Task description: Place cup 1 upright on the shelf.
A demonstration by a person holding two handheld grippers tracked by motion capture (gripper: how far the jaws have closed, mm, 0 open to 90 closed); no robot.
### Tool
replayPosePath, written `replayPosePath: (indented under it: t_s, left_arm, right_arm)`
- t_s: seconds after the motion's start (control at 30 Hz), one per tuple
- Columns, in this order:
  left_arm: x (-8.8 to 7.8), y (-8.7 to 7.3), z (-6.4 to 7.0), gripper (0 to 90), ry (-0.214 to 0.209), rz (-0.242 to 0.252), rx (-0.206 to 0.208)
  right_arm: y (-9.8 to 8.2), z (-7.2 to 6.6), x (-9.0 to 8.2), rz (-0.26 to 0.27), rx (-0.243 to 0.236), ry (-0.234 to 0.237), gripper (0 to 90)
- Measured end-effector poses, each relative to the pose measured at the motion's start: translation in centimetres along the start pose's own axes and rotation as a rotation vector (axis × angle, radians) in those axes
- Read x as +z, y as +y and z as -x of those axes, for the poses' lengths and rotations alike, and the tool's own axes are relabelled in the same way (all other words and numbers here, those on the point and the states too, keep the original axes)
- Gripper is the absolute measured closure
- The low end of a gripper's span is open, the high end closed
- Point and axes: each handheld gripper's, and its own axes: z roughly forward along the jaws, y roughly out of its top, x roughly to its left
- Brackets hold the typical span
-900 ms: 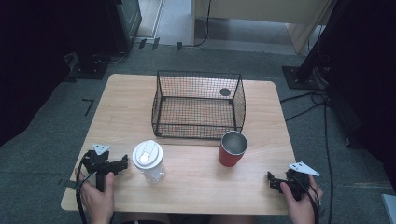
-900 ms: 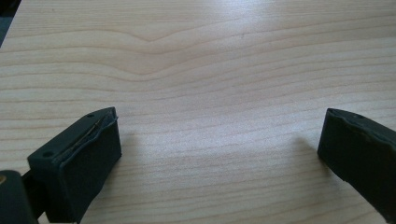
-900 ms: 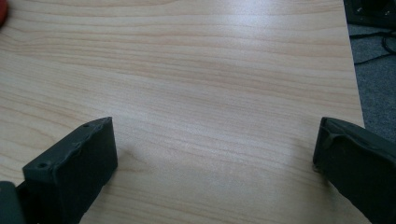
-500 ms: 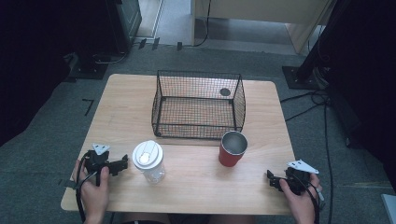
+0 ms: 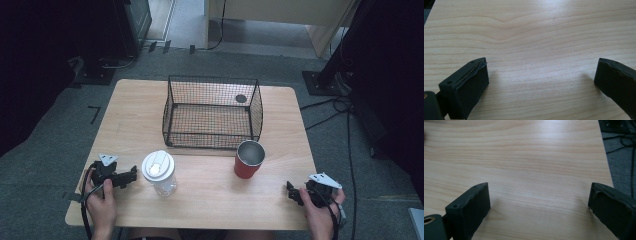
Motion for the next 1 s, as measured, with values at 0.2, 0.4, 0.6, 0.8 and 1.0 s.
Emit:
replayPosePath:
  t_s: [0.2,0.4,0.6,0.8,1.0]
  left_arm:
    - [0.0,0.0,0.0,0.0,0.000,0.000,0.000]
    - [0.0,0.0,0.0,0.0,0.000,0.000,0.000]
    - [0.0,0.0,0.0,0.0,0.000,0.000,0.000]
    - [0.0,0.0,0.0,0.0,0.000,0.000,0.000]
    - [0.0,0.0,0.0,0.0,0.000,0.000,0.000]
  right_arm:
    - [0.4,-0.7,-0.7,0.021,-0.011,0.018,4.2]
    - [0.7,-1.3,-1.5,0.038,-0.003,0.034,5.4]
    - [1.0,-2.1,-1.8,0.045,-0.015,0.060,5.9]
    - [1.4,-3.0,-2.0,0.048,-0.035,0.068,6.4]
    - [1.7,-3.7,-2.3,0.057,-0.041,0.069,6.6]
